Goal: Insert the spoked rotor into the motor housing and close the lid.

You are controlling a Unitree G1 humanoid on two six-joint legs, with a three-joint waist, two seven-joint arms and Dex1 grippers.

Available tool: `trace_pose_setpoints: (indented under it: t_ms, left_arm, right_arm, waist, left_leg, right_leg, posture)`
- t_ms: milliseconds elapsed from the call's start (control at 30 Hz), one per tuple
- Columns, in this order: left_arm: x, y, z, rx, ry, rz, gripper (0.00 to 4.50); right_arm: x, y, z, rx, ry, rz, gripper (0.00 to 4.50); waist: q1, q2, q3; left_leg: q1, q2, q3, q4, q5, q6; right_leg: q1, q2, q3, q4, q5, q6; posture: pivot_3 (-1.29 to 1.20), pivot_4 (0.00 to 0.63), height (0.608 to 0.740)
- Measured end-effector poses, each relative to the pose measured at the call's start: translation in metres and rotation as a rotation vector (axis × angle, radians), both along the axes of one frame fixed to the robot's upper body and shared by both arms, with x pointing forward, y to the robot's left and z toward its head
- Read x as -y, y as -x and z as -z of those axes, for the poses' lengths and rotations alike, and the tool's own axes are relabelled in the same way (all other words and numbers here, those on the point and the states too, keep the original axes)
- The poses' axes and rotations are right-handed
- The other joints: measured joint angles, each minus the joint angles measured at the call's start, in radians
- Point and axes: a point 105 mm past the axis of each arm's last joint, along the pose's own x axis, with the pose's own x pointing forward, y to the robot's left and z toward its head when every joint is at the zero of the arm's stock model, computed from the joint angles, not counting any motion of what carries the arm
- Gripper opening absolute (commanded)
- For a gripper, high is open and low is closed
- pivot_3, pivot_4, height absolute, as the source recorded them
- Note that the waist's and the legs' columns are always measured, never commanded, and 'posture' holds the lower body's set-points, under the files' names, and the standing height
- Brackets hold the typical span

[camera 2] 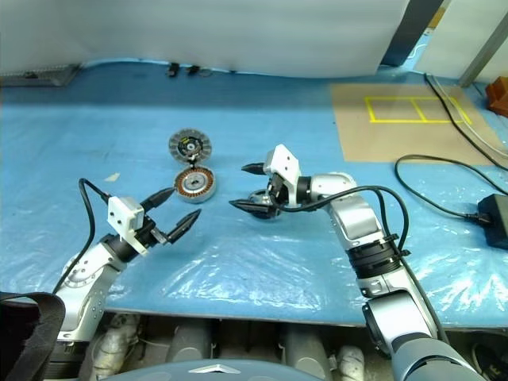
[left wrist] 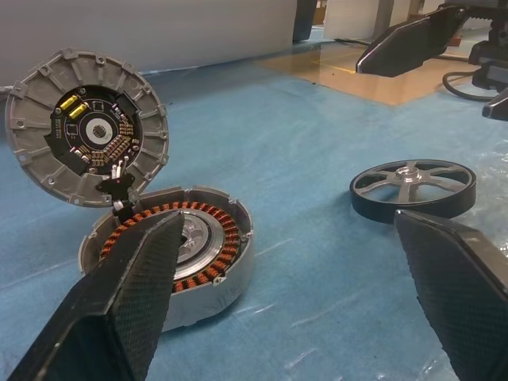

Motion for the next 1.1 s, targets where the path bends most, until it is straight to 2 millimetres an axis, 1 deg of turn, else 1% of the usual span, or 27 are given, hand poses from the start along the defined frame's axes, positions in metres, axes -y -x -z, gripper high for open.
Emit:
trace_pose_setpoints:
  t_ms: [367,467,700,800,900,967,1100]
  left_arm:
    - [-0.001,0.000,-0.001,-0.009,-0.007,-0.007,4.45]
    - [0.000,0.000,-0.004,0.001,-0.008,-0.008,4.45]
    - [-0.001,0.001,-0.001,-0.011,-0.011,-0.015,4.45]
    - [-0.004,0.003,0.000,-0.018,-0.013,-0.027,4.45]
    - [-0.009,0.006,0.003,-0.029,-0.016,-0.046,4.45]
    - [-0.012,0.009,0.004,-0.033,-0.016,-0.066,4.45]
    - [-0.016,0.015,0.009,-0.046,-0.016,-0.101,4.45]
  right_arm:
    - [0.000,-0.001,0.001,-0.004,0.002,0.001,4.50]
    - [-0.001,0.000,0.000,-0.003,-0.002,-0.001,4.50]
    - [-0.006,-0.002,-0.004,0.005,-0.010,-0.012,4.50]
    - [-0.014,-0.004,-0.005,0.000,-0.007,-0.028,4.50]
    - [-0.029,-0.006,-0.007,-0.006,0.013,-0.052,4.50]
    - [-0.045,-0.008,-0.009,-0.002,0.031,-0.078,4.50]
    - [-0.067,-0.011,-0.004,0.017,0.116,-0.114,4.50]
  waist:
    - [0.000,0.000,0.000]
    - [0.000,0.000,0.000]
    - [-0.001,0.000,0.000]
    - [-0.003,0.000,0.000]
    - [-0.008,0.000,0.000]
    - [-0.015,0.000,0.000]
    - [-0.024,0.000,0.000]
  left_leg:
    - [0.000,0.000,0.000,0.000,0.000,0.000]
    - [0.000,0.000,0.000,0.000,0.000,0.000]
    - [0.000,0.000,0.000,0.000,0.000,0.000]
    - [0.000,0.000,0.000,0.000,0.000,0.000]
    - [0.000,0.000,0.000,0.000,0.000,0.000]
    - [0.000,0.000,0.000,0.001,0.000,0.000]
    - [0.000,0.000,0.000,0.001,0.000,0.000]
  right_leg:
    - [0.000,0.000,0.000,0.000,0.000,0.000]
    - [0.000,0.000,0.000,0.000,0.000,0.000]
    - [0.000,0.000,0.000,0.000,0.000,0.000]
    - [0.000,0.000,0.000,0.001,0.000,0.000]
    - [0.000,0.000,0.000,0.001,0.000,0.000]
    - [0.000,0.000,0.000,0.001,0.000,0.000]
    - [0.000,0.000,0.000,0.001,0.000,0.000]
  posture:
    - [0.00,0.150,0.740]
    - [0.00,0.150,0.740]
    - [0.00,0.150,0.740]
    - [0.00,0.150,0.740]
    - [0.00,0.150,0.740]
    - [0.00,0.150,0.740]
    - [0.00,0.150,0.740]
